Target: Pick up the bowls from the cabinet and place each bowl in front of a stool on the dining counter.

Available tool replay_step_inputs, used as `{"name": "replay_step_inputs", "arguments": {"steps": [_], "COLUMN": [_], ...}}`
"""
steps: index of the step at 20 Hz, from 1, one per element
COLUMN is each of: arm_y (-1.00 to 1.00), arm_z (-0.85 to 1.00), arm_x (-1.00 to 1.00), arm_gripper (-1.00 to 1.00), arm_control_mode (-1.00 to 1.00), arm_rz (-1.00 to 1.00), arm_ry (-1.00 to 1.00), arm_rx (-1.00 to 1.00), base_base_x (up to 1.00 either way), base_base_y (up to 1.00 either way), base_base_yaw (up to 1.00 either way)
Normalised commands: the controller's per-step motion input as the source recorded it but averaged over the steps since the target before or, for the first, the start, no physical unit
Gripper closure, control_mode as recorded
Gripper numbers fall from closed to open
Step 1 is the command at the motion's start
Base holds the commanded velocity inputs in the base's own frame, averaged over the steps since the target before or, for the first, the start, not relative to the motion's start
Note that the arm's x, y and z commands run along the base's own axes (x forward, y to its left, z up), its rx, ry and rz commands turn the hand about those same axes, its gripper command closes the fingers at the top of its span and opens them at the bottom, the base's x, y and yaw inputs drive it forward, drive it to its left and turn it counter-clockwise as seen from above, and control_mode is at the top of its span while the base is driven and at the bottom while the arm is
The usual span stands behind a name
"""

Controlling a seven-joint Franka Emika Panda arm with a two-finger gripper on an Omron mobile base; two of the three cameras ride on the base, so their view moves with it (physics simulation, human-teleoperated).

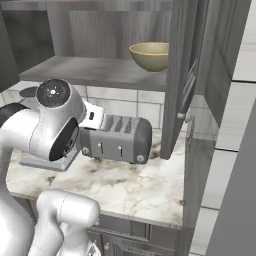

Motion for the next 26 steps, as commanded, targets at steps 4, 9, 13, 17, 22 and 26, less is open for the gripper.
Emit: {"name": "replay_step_inputs", "arguments": {"steps": [4, 9, 13, 17, 22, 26], "arm_y": [0.00, -0.02, -0.17, -0.20, -0.25, -0.09], "arm_z": [0.34, 0.08, 0.06, 0.28, 0.46, 0.32], "arm_x": [0.00, 0.00, 0.00, 0.00, 0.05, 0.25], "arm_gripper": [-1.00, -1.00, -1.00, -1.00, -1.00, -1.00], "arm_control_mode": [-1.00, -1.00, -1.00, -1.00, -1.00, -1.00], "arm_rz": [-0.34, -0.34, -0.22, -0.08, 0.00, 0.00], "arm_ry": [0.00, -0.04, -0.12, -0.08, -0.01, 0.00], "arm_rx": [0.01, 0.04, 0.13, 0.14, 0.10, 0.01], "base_base_x": [0.00, 0.00, 0.00, 0.00, 0.00, 0.00], "base_base_y": [0.00, 0.00, 0.00, 0.00, 0.00, 0.00], "base_base_yaw": [0.00, 0.00, 0.00, 0.00, 0.00, 0.00]}}
